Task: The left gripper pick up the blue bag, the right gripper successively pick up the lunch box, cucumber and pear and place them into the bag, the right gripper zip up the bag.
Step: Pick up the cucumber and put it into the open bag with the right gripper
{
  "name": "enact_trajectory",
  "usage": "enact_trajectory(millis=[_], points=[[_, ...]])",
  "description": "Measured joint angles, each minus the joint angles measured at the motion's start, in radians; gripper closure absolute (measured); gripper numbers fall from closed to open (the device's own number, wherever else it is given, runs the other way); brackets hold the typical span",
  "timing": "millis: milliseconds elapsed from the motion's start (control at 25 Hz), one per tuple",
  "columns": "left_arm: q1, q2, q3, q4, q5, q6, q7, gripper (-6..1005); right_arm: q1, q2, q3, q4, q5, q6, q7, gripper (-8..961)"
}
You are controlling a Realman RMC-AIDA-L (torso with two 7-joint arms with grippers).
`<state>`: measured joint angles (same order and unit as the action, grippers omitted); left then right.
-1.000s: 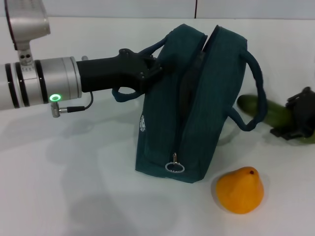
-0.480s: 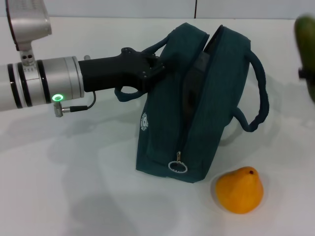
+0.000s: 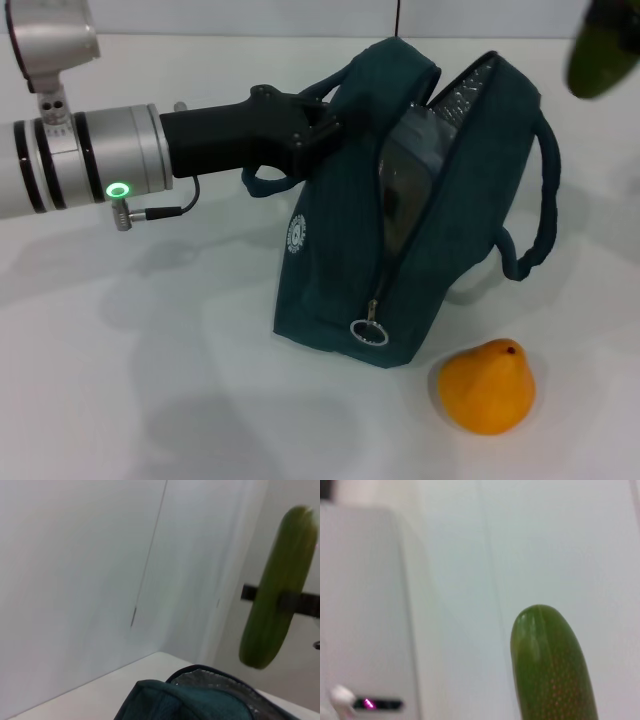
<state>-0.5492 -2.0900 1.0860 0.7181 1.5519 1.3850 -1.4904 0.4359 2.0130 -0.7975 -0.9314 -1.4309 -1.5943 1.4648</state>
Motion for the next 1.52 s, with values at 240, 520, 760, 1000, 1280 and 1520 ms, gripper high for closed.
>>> enact_trajectory(millis=[240, 520, 760, 1000, 1280, 1520], points=[[0.000, 0.000, 0.000, 0.001, -0.015, 0.016, 0.004, 960, 0.143, 0.001, -0.032, 0.183, 0.064, -0.061, -0.038, 425], [0.000, -0.001, 0.000, 0.001, -0.023, 0.023, 0.009, 960, 0.271, 0.004, -0.071, 0.415, 0.062, -0.050, -0.097, 425], [-0.003, -0.001, 0.000, 0.000, -0.027, 0.023, 0.018, 960, 0.288, 0.015, -0.156, 0.484, 0.078, -0.037, -0.136, 426], [-0.008, 0.000, 0.000, -0.005, -0.027, 0.023, 0.018, 960, 0.262, 0.015, -0.210, 0.502, 0.113, -0.048, -0.146, 427], [-0.008, 0.001, 0.000, -0.007, -0.024, 0.021, 0.018, 960, 0.203, 0.014, -0.219, 0.503, 0.107, -0.036, -0.195, 418], [-0.011, 0.001, 0.001, -0.008, -0.024, 0.020, 0.018, 960, 0.176, 0.015, -0.266, 0.528, 0.110, 0.000, -0.260, 375]])
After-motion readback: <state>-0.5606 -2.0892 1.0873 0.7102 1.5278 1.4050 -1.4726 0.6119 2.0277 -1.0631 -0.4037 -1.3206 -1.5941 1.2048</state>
